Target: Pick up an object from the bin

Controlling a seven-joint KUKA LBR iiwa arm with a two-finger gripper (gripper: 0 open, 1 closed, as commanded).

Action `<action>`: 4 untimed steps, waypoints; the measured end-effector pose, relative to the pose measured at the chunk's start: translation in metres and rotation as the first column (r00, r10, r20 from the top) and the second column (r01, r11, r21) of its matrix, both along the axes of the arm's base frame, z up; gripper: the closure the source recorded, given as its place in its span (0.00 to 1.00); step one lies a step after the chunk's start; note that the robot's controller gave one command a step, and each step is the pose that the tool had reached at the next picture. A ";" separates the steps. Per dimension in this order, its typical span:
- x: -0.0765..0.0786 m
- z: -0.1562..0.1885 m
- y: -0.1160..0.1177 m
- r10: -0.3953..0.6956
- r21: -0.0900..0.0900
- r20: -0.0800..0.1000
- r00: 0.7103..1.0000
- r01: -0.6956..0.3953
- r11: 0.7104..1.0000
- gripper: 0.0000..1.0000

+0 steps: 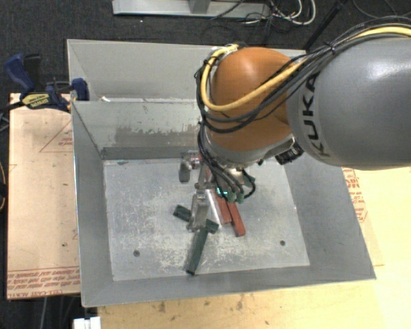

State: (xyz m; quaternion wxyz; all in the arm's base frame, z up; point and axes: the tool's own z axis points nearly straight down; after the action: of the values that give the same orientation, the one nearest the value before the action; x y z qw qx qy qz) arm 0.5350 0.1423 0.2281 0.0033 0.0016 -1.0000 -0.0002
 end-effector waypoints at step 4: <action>-0.010 -0.151 -0.047 0.167 0.001 0.009 0.986 -0.167 0.986 0.00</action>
Offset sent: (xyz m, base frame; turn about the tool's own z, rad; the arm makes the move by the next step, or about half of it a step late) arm 0.0204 -0.0496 -0.0624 -0.2547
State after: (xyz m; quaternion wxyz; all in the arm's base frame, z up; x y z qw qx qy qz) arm 0.5253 0.0952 0.0768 -0.0010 0.0854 -0.9963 -0.0008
